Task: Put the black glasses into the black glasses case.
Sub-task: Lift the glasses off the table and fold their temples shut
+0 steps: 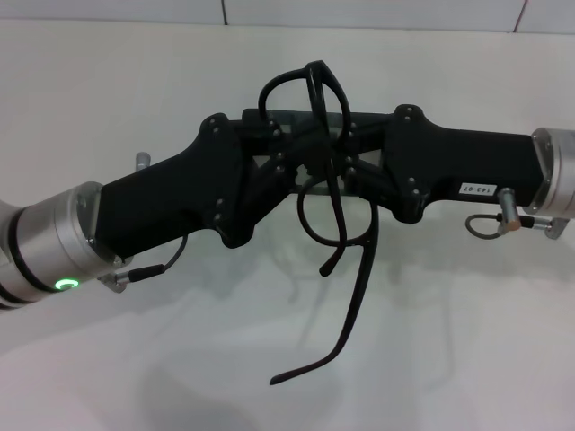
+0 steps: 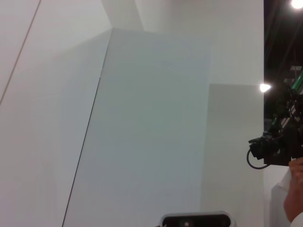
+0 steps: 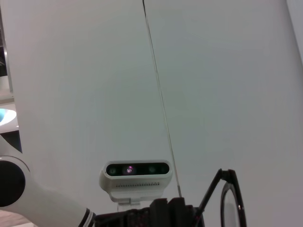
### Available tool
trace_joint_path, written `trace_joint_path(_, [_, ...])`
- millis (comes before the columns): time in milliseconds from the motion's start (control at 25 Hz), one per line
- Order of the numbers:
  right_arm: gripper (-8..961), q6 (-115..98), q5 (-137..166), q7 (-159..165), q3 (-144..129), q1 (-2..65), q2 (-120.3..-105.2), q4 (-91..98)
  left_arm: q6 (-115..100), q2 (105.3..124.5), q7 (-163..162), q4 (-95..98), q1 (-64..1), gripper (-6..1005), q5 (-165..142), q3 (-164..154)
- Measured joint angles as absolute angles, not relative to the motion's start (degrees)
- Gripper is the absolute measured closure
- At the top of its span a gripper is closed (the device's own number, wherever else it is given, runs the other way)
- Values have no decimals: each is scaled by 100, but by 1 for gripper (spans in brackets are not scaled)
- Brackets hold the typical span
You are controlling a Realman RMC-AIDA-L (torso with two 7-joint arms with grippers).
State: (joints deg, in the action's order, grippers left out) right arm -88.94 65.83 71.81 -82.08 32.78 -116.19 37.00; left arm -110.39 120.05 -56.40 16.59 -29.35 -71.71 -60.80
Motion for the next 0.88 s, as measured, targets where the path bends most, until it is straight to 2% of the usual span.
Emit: trace_joint_path(880, [822, -8910, 6461, 7154, -8332, 3251, -11619, 3700, -10890, 12015, -5633, 1599, -2948, 929, -7173, -6082])
